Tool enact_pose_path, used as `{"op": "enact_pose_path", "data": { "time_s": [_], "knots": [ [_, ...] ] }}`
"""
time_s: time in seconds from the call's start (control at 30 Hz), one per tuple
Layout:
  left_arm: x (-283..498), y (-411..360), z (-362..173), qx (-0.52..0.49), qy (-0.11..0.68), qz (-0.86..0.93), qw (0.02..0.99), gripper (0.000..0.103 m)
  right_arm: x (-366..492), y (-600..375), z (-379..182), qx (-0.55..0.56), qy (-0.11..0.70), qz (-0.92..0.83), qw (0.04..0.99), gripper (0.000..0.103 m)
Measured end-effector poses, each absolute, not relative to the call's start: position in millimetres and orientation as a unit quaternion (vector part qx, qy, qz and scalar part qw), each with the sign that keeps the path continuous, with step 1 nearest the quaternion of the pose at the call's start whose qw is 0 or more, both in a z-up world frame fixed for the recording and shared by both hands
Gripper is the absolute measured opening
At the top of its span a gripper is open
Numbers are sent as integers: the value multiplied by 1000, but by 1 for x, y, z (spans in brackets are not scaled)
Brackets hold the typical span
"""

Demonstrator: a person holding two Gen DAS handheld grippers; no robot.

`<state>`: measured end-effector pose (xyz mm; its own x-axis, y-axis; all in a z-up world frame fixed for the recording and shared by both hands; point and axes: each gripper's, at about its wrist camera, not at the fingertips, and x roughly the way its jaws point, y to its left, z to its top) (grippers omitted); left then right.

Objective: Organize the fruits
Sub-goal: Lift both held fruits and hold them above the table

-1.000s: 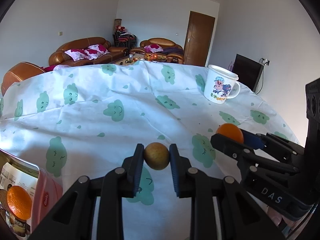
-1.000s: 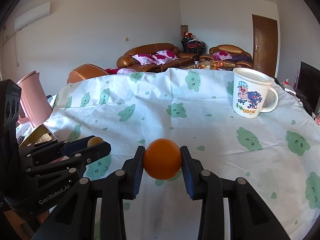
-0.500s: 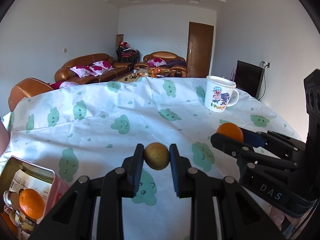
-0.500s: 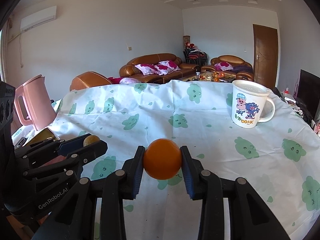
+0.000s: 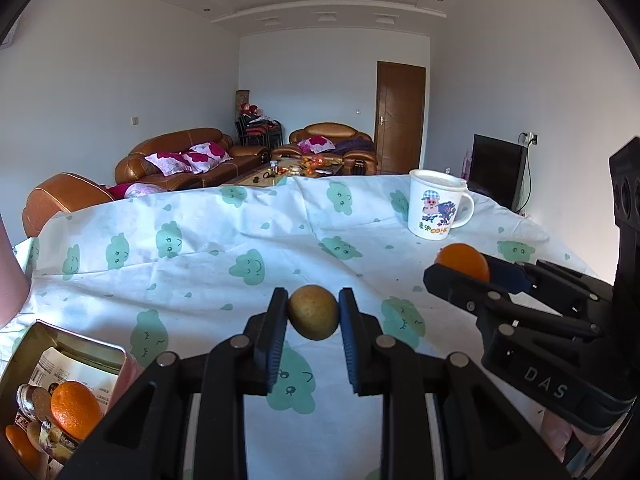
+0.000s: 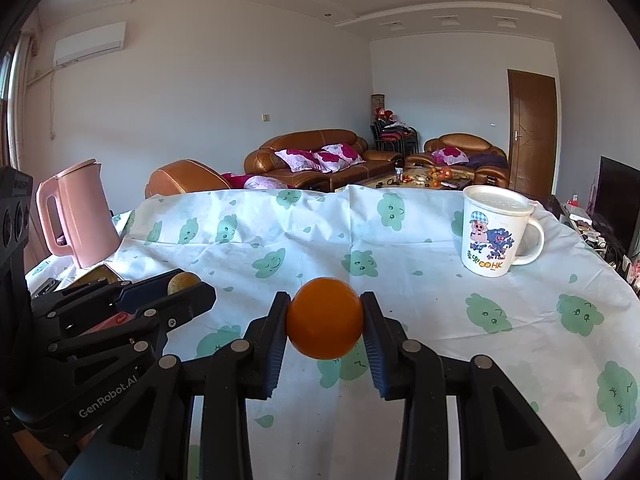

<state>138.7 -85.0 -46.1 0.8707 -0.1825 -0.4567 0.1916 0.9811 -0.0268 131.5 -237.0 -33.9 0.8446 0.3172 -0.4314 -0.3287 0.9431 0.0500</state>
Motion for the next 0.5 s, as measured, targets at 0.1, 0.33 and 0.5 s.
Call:
{"op": "enact_pose_path", "data": {
  "time_s": [0.1,0.33,0.5],
  "knots": [
    [137,-85,-45,10,229,-96,969,27,128,-237,-33,-13,217,169,961,37],
    [128,-85,-42,14,210,-91,973,27,123,-238,-31,-15,200,168,965,37],
    [124,-84,-41,16,202,-88,975,27,118,-237,-29,-21,187,167,968,37]
  ]
}}
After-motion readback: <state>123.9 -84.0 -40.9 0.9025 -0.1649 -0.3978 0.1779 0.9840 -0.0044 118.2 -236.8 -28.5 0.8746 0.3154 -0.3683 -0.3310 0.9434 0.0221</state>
